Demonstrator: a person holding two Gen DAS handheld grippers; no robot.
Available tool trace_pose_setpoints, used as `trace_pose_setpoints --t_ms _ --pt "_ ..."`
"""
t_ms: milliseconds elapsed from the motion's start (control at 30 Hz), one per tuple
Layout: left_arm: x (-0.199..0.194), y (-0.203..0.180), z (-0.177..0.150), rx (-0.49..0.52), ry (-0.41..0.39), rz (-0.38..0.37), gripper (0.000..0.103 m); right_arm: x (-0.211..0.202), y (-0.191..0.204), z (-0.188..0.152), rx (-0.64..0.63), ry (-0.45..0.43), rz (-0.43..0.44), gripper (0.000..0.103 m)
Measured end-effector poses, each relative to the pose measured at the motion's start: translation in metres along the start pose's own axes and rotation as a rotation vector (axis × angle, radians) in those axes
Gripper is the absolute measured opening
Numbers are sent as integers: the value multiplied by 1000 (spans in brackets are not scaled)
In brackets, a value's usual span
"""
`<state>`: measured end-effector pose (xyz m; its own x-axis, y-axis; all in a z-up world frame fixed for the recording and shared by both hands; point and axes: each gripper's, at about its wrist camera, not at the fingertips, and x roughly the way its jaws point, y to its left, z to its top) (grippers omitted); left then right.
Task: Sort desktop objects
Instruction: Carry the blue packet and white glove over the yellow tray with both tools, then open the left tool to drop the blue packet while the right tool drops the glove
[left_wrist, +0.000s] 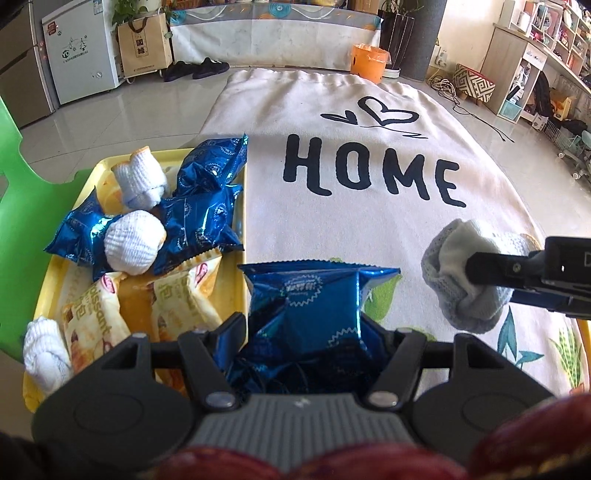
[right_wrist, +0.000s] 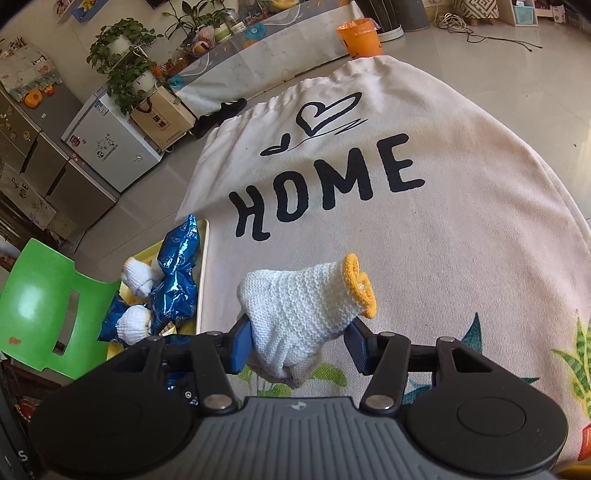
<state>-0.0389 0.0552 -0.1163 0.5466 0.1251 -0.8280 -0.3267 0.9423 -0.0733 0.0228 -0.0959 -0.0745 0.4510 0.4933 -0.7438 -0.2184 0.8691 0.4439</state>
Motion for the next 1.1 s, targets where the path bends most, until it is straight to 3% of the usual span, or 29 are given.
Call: trace_pose_setpoints --t_ms 400,567,1100 --pt "-26 27 -18 -54 -26 25 64 -6 19 -32 -32 19 55 54" --pt "-33 62 -9 -181 -52 68 64 1 34 -36 -52 25 91 54" --pt "-17 164 13 -529 -88 303 64 38 101 -36 -144 39 268 54"
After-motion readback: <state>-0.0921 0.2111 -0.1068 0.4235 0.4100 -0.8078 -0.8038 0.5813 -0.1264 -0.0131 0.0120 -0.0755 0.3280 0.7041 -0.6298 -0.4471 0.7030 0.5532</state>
